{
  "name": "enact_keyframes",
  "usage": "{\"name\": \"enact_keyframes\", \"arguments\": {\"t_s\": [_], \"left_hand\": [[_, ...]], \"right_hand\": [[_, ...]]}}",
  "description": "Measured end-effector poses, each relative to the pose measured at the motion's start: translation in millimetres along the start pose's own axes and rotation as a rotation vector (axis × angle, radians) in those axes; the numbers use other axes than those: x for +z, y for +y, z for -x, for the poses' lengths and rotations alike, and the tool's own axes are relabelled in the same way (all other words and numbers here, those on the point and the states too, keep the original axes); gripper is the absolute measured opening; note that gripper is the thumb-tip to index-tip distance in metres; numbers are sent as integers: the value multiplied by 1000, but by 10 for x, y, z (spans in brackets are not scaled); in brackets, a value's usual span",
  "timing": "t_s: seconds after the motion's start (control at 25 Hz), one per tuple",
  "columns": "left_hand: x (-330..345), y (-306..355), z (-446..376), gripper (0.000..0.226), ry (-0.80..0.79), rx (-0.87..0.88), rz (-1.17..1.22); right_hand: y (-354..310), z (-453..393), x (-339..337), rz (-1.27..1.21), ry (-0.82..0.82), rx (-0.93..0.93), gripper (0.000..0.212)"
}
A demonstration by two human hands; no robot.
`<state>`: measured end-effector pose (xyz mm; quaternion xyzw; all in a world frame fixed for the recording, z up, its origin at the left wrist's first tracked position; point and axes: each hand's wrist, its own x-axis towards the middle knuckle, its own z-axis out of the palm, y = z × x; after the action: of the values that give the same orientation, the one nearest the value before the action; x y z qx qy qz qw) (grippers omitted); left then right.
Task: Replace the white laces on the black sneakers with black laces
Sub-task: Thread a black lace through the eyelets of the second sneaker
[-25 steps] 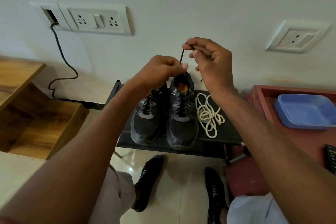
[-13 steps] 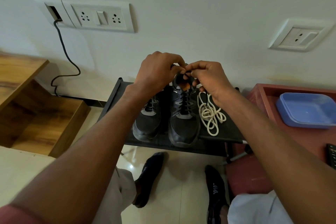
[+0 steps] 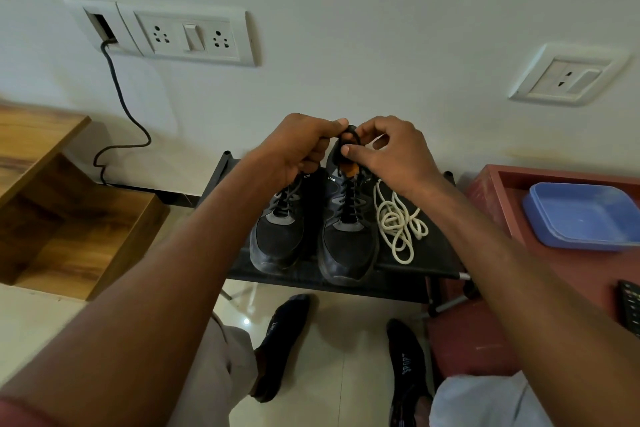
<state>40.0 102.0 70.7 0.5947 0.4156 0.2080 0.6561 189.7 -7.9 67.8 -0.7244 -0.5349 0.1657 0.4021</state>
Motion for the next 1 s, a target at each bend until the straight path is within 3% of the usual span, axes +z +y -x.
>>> {"name": "enact_keyframes", "arguments": {"t_s": [0.08, 0.16, 0.24, 0.28, 0.36, 0.4, 0.56, 0.68, 0.84, 0.92, 1.0], "left_hand": [[12, -5, 5, 23, 2, -2, 15], [-9, -26, -1, 23, 16, -10, 27], [-38, -39, -5, 22, 29, -14, 43], [-45, -35, 3, 22, 32, -15, 47], [-42, -22, 21, 24, 38, -11, 39], [-25, -22, 21, 26, 38, -10, 30], [69, -10, 31, 27, 22, 10, 11], [79, -15, 24, 28, 3, 20, 4], [84, -29, 15, 24, -33, 4, 47], [100, -42, -10, 26, -42, -4, 79], [58, -70, -29, 30, 29, 52, -83]], "right_hand": [[-11, -17, 5, -52, 44, 36, 13], [-39, -65, -101, -296, 34, 183, 24], [10, -120, -263, -411, 177, 344, 31], [102, -148, -325, -318, 268, 366, 33], [259, -131, -347, 62, 310, 302, 26], [262, -101, -317, 124, 260, 230, 16], [87, -65, -113, -230, 12, 64, 14], [76, -60, -38, -205, 44, 35, 6], [133, -53, -50, -309, 14, 64, 19], [134, -70, -31, -316, 30, 70, 15], [182, -90, -52, -177, 120, 81, 10]]}}
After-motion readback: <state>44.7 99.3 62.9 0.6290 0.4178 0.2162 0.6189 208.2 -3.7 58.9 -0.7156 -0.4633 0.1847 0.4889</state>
